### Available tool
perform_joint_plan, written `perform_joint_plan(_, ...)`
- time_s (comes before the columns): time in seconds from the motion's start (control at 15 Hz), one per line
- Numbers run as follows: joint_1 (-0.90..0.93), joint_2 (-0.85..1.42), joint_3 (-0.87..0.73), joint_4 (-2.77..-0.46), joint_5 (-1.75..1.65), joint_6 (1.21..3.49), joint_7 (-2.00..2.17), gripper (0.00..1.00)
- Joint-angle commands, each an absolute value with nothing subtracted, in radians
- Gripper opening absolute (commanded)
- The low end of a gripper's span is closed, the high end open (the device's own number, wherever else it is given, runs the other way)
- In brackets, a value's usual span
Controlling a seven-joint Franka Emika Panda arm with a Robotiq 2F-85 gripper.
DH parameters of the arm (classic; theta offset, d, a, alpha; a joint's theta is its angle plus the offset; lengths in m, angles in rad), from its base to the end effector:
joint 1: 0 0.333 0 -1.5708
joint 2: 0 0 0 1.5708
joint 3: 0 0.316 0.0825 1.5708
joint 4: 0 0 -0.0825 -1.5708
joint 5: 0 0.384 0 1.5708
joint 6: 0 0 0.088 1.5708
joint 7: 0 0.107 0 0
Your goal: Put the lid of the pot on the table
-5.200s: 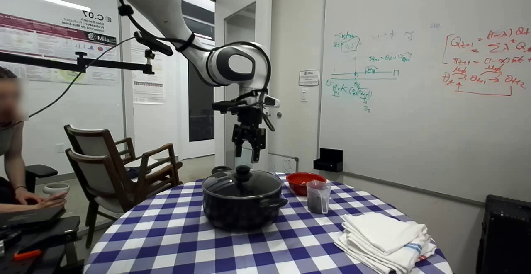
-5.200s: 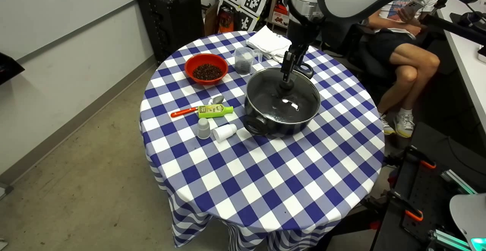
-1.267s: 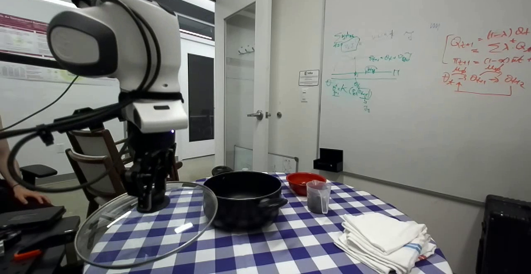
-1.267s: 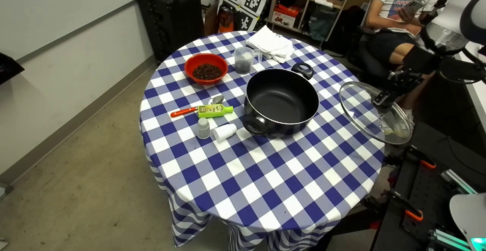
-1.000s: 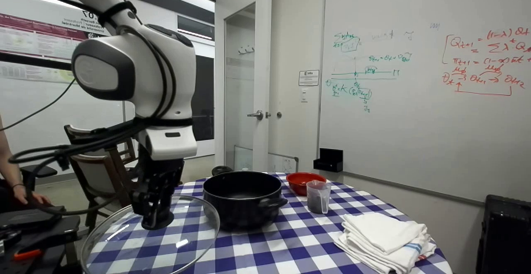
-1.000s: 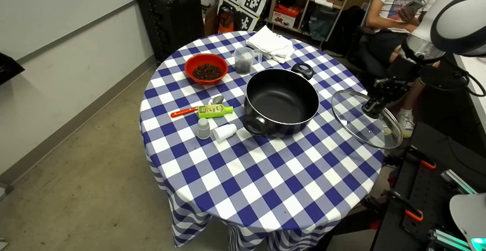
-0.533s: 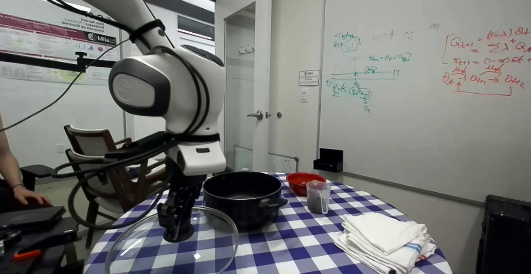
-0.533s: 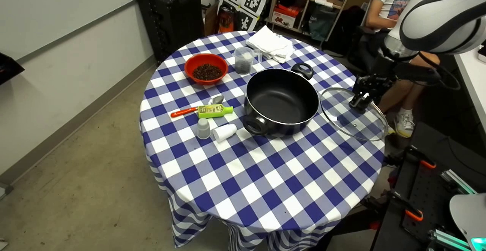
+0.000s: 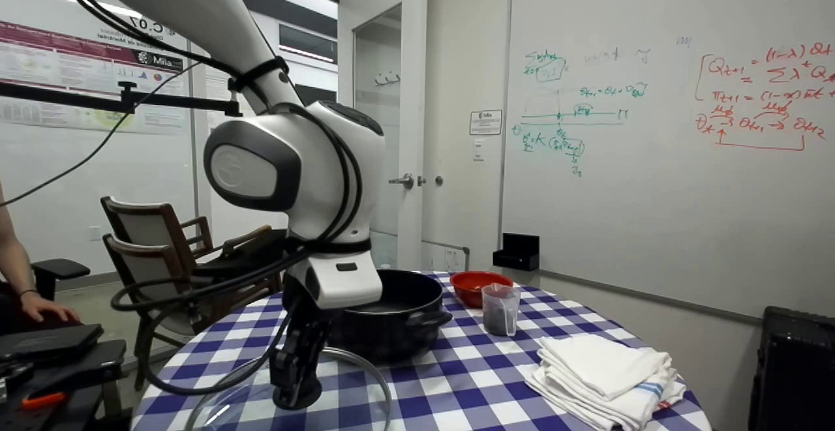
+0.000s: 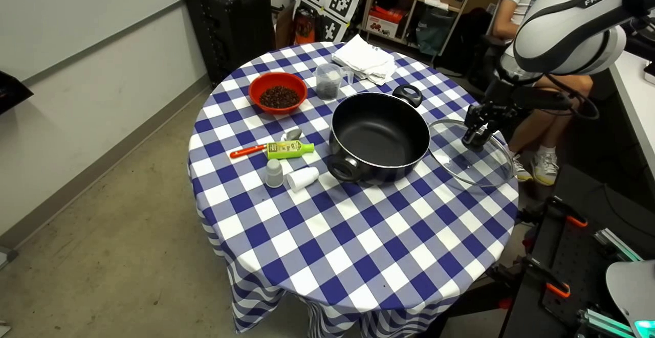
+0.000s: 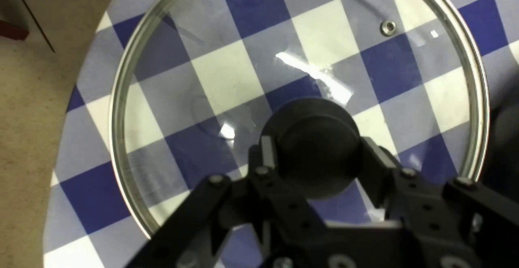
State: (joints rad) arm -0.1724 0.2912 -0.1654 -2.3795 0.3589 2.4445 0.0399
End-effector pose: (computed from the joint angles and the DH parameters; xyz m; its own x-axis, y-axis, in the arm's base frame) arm 0.4517 -0.1621 0.1852 0.7656 -0.5992 -0.2344 -0.6329 -0.7669 -0.1068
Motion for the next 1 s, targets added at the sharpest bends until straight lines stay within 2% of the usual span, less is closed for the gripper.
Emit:
perform_joint_plan(0.0,-0.184,0.334,-0.164,-2.345,0.331,2.422,0.079,0.25)
perform_joint_plan(0.33,-0.193,0.353,-0.157,-2.329,0.345,2.415,0.082,0.25)
perform_joint_plan(0.4,-0.194,0.354,-0.156,-2.328,0.346,2.413,0.081,0.63)
perform_joint_plan(0.47,-0.195,0.354,-0.154,-2.327,0.348,2.408,0.077,0.76)
perform_joint_plan(0.67,-0.198,0.343,-0.147,-2.332,0.358,2.395,0.067,0.95)
perform_joint_plan(0.73,-0.202,0.325,-0.141,-2.343,0.372,2.393,0.053,0.99)
perform_joint_plan(0.87,-0.215,0.273,-0.112,-2.376,0.418,2.384,-0.009,1.00)
perform_joint_plan(0.93,-0.198,0.331,-0.136,-2.347,0.371,2.410,0.047,0.99)
